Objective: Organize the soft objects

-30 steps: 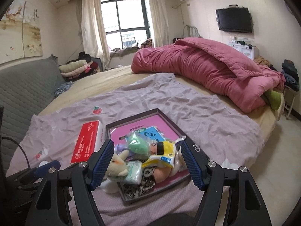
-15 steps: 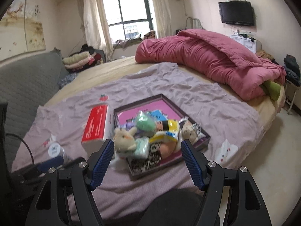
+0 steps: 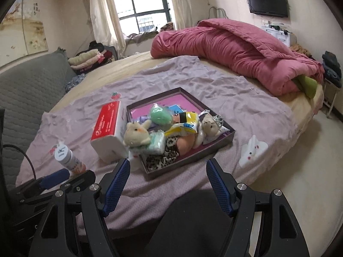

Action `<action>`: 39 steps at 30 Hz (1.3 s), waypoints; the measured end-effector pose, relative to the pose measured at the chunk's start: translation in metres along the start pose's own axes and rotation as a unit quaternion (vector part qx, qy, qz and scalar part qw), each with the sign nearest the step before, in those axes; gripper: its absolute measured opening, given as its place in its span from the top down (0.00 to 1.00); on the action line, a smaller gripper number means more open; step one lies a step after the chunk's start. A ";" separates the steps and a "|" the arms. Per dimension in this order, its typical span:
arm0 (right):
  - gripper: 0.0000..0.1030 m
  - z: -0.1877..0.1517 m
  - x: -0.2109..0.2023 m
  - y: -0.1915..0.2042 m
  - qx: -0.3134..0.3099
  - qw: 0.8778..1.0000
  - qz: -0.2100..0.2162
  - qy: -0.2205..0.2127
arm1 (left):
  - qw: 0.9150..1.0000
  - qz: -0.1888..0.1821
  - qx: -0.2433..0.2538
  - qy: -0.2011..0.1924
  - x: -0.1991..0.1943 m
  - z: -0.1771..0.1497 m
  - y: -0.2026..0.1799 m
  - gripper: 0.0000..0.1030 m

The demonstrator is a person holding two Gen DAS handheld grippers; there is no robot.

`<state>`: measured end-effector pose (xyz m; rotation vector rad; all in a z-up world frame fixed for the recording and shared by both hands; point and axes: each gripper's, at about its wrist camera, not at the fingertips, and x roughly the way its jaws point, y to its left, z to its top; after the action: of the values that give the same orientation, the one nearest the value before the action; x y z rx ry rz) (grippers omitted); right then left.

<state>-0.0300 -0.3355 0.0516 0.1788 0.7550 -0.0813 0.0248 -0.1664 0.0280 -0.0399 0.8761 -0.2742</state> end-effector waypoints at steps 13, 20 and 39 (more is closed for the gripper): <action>0.27 -0.008 -0.006 0.001 -0.015 1.000 -0.006 0.008 | 1.000 0.011 -0.001 0.011 0.000 -0.008 0.005 0.37; 0.27 -0.009 -0.006 0.003 -0.018 1.000 -0.006 0.009 | 1.000 0.012 0.001 0.012 0.000 -0.009 0.004 0.37; 0.27 -0.010 -0.005 0.000 -0.017 1.000 -0.007 0.012 | 1.000 0.020 0.001 0.010 -0.002 -0.009 0.006 0.37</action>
<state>-0.0403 -0.3332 0.0485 0.1431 0.7813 -0.0799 0.0179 -0.1593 0.0224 -0.0175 0.8965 -0.2375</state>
